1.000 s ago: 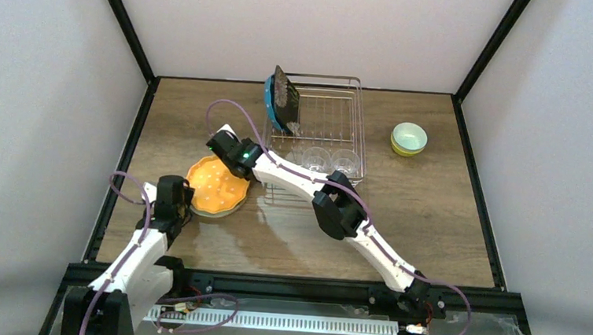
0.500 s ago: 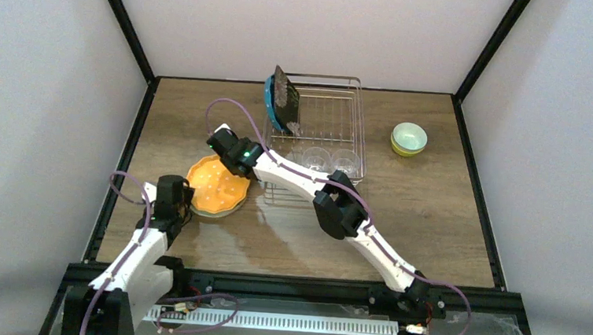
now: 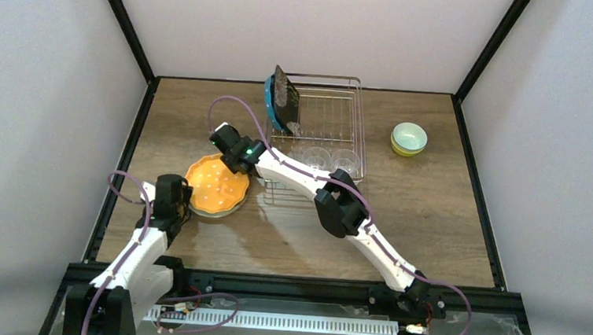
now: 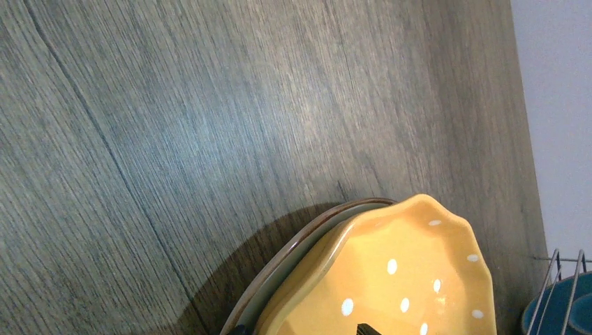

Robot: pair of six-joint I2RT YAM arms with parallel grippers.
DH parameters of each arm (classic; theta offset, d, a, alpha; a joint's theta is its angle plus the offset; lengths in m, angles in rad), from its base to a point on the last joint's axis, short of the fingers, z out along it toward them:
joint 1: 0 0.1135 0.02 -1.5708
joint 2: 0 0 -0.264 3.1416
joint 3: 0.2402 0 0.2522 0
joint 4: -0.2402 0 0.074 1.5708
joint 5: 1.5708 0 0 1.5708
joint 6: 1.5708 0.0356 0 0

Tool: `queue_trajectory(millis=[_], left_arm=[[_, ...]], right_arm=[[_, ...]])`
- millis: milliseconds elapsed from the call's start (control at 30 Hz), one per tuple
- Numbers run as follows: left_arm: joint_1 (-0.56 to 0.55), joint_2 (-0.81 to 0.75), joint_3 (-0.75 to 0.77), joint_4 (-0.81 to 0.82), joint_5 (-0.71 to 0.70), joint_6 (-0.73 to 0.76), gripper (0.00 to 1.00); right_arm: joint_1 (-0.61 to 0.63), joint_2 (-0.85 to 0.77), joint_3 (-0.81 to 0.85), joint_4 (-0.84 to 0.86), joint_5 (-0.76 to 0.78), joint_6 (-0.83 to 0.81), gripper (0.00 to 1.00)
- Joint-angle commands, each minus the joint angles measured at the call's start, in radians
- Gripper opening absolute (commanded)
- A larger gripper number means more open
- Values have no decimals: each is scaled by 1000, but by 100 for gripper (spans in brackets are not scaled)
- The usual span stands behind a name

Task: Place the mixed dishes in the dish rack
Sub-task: Grab the plate from the plate.

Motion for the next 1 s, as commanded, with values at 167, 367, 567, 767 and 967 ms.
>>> queue_trajectory(millis=[167, 367, 567, 767, 967], left_arm=[[13, -27, -33, 43, 44, 4, 93], [15, -35, -57, 72, 79, 9, 95], [16, -66, -73, 90, 110, 12, 95], [16, -167, -99, 77, 120, 2, 95], [16, -316, -138, 21, 147, -12, 96]], right_arm=[[24, 35, 6, -12, -169, 23, 66], [25, 42, 10, -15, -184, 28, 66], [25, 47, 10, -17, -205, 33, 66], [26, 54, 9, -18, -227, 37, 66], [25, 58, 6, -20, -239, 40, 67]])
